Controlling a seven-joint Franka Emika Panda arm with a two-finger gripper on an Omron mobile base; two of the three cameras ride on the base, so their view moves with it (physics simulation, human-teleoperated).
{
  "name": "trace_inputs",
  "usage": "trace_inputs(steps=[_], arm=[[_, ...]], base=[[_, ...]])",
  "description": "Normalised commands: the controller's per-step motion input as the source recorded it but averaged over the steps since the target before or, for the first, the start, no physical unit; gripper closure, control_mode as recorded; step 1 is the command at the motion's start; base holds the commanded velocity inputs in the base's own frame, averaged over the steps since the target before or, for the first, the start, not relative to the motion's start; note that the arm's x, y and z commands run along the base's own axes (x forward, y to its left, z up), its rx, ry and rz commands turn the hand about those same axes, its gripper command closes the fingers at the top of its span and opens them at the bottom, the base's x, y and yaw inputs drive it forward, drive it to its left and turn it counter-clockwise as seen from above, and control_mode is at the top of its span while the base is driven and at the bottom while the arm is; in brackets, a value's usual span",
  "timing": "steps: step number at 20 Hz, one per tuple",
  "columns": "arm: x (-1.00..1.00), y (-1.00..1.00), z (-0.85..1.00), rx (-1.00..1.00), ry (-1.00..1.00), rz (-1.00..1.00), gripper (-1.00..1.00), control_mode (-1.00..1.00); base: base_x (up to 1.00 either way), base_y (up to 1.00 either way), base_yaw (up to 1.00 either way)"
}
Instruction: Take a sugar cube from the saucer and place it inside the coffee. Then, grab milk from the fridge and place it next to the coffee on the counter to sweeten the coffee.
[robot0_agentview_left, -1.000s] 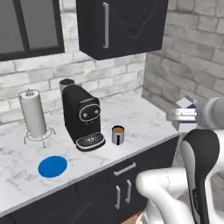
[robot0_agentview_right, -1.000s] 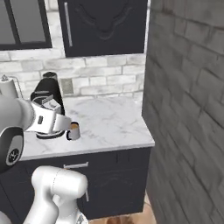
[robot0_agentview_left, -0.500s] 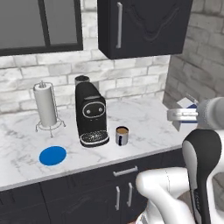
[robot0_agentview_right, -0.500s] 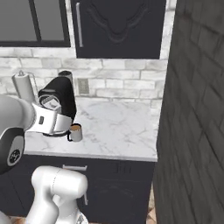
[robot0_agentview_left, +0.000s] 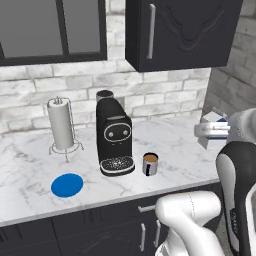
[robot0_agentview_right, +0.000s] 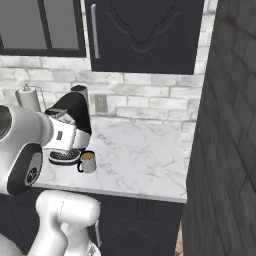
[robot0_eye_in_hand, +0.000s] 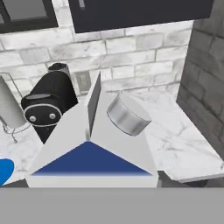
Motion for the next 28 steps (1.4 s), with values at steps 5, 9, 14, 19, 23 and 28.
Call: trace_inputs(steps=[5, 9, 14, 19, 23, 28], arm=[[0.02, -0.78, -0.05, 0.2, 0.29, 0.35, 1.0, -1.0], [0.09, -0.54, -0.17, 0.11, 0.27, 0.44, 1.0, -1.0], [0.29, -0.1, -0.42, 0.07, 0.04, 0.33, 1.0, -1.0], [0.34, 0.0, -0.69, 0.02, -0.12, 0.22, 1.0, -1.0], [0.54, 0.0, -0.53, 0.0, -0.19, 0.16, 1.0, -1.0], [0.63, 0.0, -0.34, 0.0, -0.13, 0.13, 1.0, -1.0]], base=[[0.0, 0.0, 0.0], [0.0, 0.0, 0.0], [0.0, 0.0, 0.0], [0.0, 0.0, 0.0], [0.0, 0.0, 0.0], [0.0, 0.0, 0.0]])
